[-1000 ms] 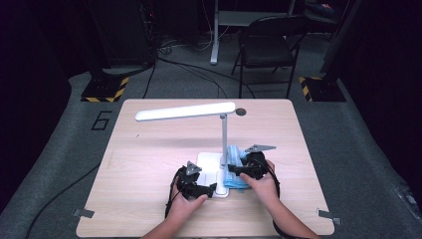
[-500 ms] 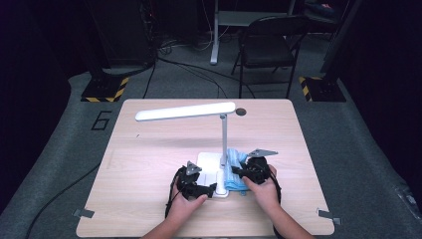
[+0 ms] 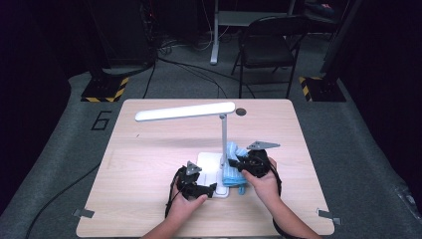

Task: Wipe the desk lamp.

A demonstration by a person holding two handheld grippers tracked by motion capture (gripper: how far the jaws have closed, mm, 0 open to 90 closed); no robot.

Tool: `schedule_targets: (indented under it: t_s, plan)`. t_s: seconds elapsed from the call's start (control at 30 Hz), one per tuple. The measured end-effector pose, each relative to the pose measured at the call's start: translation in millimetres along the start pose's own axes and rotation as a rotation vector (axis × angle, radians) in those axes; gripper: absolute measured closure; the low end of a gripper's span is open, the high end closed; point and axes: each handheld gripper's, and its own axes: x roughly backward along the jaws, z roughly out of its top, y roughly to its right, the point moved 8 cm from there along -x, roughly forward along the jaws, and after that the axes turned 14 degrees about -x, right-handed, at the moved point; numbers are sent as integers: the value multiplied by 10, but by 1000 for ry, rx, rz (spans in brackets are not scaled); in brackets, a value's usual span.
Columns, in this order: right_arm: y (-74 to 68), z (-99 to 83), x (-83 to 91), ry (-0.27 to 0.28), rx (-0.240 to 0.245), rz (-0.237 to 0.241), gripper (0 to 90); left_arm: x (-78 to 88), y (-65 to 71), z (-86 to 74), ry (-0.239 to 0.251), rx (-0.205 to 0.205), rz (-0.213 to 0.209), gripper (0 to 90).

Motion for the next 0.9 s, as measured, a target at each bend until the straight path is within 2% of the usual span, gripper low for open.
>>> schedule_targets:
  t_s: [0.03, 0.1, 0.23, 0.47, 0.53, 0.67, 0.9]
  plan:
    - [-44, 49, 38, 6, 15, 4, 694, 0, 4, 0, 0, 9, 2, 0]
    - [-140, 170, 122, 31, 52, 12, 694, 0, -1, 0, 0, -1, 0, 0]
    - [-302, 381, 287, 76, 91, 34, 693, 0, 4, 0, 0, 2, -2, 0]
    - [-549, 753, 595, 182, 106, 108, 691, 1, 3, -1, -1, 6, 2, 0]
    - [-570, 822, 646, 207, 109, 113, 690, 1, 0, -1, -1, 1, 0, 0]
    - [-550, 880, 708, 217, 102, 113, 685, 0, 4, 0, 0, 9, 0, 0]
    - [-406, 834, 735, 217, 66, 99, 683, 1, 3, -1, -1, 8, -1, 0]
